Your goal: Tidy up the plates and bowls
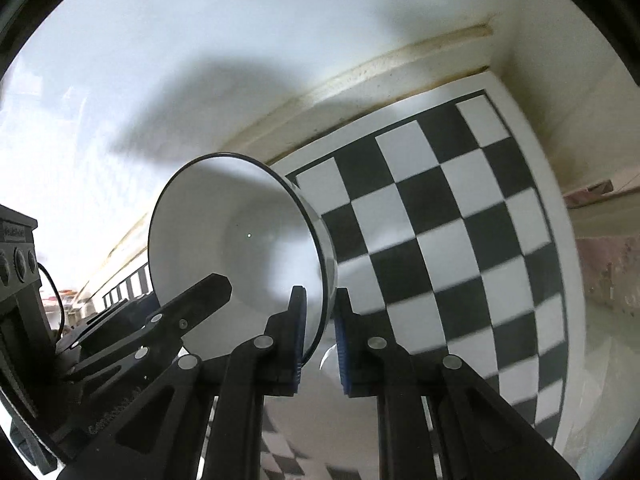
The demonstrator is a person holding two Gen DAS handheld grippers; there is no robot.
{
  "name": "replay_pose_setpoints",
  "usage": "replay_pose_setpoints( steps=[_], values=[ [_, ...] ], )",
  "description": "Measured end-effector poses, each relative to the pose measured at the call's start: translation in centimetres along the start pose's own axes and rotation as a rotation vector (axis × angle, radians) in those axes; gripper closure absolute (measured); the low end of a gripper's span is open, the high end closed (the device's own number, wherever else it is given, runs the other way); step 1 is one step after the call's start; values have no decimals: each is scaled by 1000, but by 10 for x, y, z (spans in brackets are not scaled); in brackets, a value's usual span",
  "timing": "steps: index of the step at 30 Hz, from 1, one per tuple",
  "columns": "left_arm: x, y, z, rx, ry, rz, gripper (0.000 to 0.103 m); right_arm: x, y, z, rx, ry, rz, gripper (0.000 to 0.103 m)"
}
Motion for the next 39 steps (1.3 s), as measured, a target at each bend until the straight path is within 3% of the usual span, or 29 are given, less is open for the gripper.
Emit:
replay_pose_setpoints(
  steps=[7, 22, 29, 39],
  values=[
    [-53, 48, -8, 10, 26, -39, 75, -50, 49, 8, -13, -27, -63, 88],
    [-94, 178, -32, 21, 39, -61, 75, -80, 195, 3, -39, -25, -65, 88],
    [-92, 222, -29, 33, 19, -45, 75, -82, 255, 7, -48, -28, -44, 88],
    [-59, 255, -12, 29, -17, 43, 75, -32, 303, -5, -37, -13, 54, 88]
  ],
)
Point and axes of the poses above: each gripper's, at about its wrist camera, not at the fingertips, and x roughly the way its jaws point, z to its left, y to its underside, the point moved 9 cm from there along x, roughly the way its jaws point, and after that the axes turned 1 degree about x, right-handed, at the moved point
